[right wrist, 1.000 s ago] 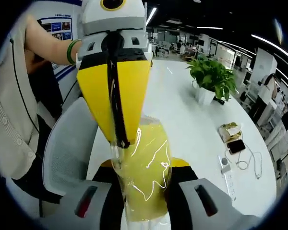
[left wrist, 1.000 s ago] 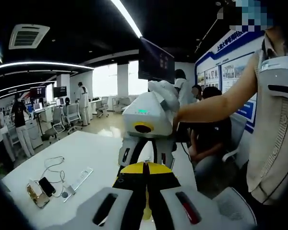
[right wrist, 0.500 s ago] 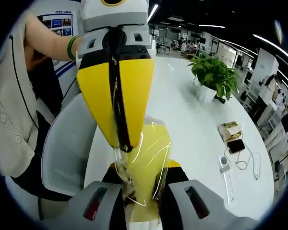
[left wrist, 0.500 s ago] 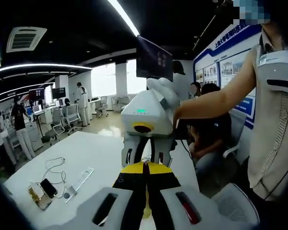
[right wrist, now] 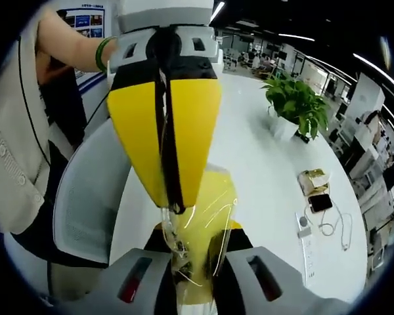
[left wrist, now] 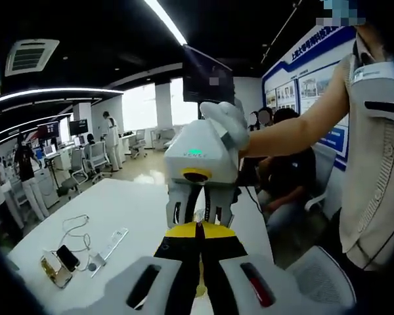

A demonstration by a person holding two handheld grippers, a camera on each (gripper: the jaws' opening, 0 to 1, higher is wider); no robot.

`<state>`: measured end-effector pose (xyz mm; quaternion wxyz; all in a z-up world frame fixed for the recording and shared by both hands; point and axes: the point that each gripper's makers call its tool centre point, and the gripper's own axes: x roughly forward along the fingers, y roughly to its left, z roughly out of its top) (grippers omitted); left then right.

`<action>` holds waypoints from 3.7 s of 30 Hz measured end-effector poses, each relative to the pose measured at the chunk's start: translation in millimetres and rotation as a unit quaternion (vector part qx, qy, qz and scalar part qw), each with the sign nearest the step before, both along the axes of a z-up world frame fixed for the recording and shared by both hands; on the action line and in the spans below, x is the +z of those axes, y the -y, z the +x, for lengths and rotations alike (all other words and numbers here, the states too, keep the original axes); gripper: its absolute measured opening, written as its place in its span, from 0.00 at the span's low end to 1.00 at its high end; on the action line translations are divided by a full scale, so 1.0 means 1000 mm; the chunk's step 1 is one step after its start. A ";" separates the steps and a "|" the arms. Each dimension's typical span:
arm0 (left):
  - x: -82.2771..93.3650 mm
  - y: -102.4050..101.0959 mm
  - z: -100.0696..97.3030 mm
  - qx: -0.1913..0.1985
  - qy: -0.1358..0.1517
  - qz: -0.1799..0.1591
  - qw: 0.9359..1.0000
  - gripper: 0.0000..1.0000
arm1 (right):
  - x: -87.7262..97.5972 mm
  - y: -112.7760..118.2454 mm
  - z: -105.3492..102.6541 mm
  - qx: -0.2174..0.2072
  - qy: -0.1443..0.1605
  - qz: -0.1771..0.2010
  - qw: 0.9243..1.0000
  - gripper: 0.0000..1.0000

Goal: Compare the silicone blocks by pressing each to a similar depth, holding the contact briefly, and releasing to observe deformation and rebound differences across the visible hardness samples.

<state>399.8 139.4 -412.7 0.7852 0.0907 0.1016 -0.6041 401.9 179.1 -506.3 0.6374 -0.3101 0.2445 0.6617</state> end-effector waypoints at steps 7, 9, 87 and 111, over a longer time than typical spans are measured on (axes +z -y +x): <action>-0.002 -0.001 -0.001 0.000 0.000 0.003 1.000 0.00 | -0.003 0.001 0.002 0.000 -0.009 -0.008 1.000 0.05; -0.002 -0.001 -0.001 0.000 -0.002 0.002 1.000 0.00 | -0.003 0.001 0.003 0.004 0.000 -0.008 1.000 0.05; -0.023 -0.024 -0.001 0.023 -0.022 0.008 0.999 0.00 | -0.011 -0.016 -0.008 0.017 -0.001 0.017 1.000 0.31; -0.027 -0.028 0.003 0.035 -0.032 0.004 0.999 0.00 | -0.014 -0.009 -0.001 -0.026 -0.017 0.046 0.998 0.48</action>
